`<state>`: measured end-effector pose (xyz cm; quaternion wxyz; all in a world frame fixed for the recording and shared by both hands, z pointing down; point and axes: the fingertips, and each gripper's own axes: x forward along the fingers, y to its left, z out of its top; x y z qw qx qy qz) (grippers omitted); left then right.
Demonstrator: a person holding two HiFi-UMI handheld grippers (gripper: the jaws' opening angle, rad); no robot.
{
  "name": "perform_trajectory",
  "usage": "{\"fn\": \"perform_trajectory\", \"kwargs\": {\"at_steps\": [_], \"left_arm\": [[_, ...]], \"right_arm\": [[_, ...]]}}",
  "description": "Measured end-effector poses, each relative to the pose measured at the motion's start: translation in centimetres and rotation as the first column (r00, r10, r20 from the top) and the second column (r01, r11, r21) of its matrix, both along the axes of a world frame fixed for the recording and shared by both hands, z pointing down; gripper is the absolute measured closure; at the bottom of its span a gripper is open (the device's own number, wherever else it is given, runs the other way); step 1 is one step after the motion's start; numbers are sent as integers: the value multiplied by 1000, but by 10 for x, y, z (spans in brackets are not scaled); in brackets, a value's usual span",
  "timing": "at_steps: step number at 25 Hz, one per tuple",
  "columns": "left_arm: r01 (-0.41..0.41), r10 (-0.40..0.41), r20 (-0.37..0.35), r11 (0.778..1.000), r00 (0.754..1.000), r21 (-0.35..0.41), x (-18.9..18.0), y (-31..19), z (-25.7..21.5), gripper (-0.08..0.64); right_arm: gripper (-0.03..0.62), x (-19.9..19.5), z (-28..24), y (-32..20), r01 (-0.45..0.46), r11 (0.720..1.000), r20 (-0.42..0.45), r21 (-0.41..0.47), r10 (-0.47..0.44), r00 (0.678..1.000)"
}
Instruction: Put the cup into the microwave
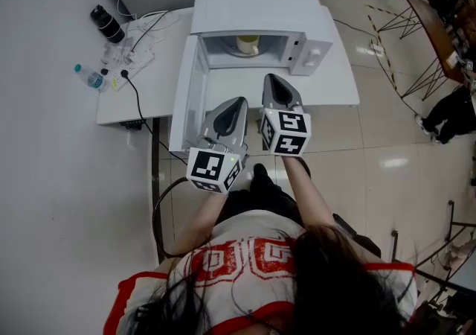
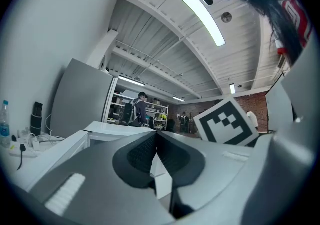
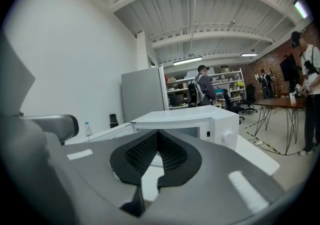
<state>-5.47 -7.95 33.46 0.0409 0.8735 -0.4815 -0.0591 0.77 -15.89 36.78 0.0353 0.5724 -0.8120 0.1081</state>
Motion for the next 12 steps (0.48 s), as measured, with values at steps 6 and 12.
{"fn": "perform_trajectory", "kwargs": {"at_steps": [6,12], "left_arm": [[16,-16,-13,1000,1000,9,-4,9,-5,571],[39,-39,-14,999,999,16,2,14,-7,571]], "right_arm": [[591,-4,-11,30,32,999,-21,22,-32,999],[591,6,-6,56,49,999,-23,10,-48,999]]}}
